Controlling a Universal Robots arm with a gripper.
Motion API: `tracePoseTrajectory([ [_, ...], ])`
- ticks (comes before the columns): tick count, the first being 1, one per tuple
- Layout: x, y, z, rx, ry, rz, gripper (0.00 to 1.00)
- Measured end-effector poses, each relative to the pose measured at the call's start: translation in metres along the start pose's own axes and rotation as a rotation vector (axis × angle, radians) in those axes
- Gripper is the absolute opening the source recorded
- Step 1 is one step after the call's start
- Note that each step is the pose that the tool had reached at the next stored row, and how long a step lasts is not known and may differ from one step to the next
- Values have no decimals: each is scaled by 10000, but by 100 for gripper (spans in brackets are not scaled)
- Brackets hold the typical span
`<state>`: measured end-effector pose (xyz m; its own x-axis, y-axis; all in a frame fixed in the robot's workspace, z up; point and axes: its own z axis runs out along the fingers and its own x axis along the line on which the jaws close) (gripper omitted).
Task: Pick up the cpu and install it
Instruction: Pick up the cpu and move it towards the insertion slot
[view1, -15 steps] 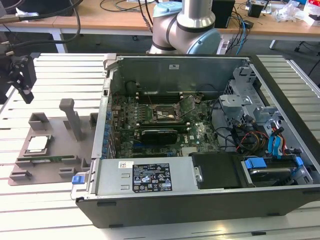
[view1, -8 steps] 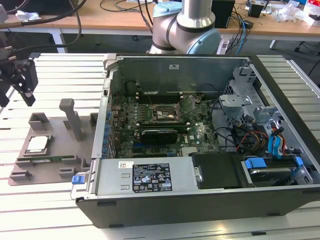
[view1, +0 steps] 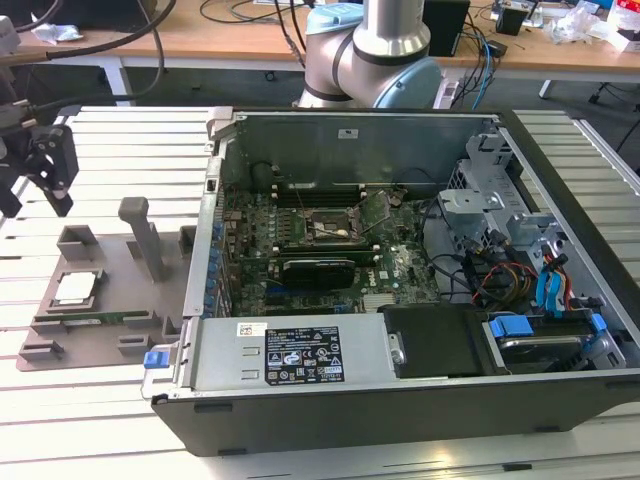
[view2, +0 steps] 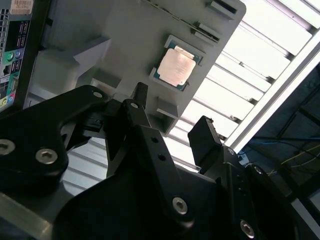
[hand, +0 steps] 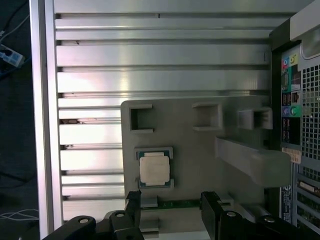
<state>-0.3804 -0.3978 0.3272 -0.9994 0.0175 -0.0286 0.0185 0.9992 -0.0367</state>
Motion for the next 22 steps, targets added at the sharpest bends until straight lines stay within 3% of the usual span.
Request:
tracePoseTrajectory([
  [22, 4, 5, 153, -1, 0, 0, 60],
])
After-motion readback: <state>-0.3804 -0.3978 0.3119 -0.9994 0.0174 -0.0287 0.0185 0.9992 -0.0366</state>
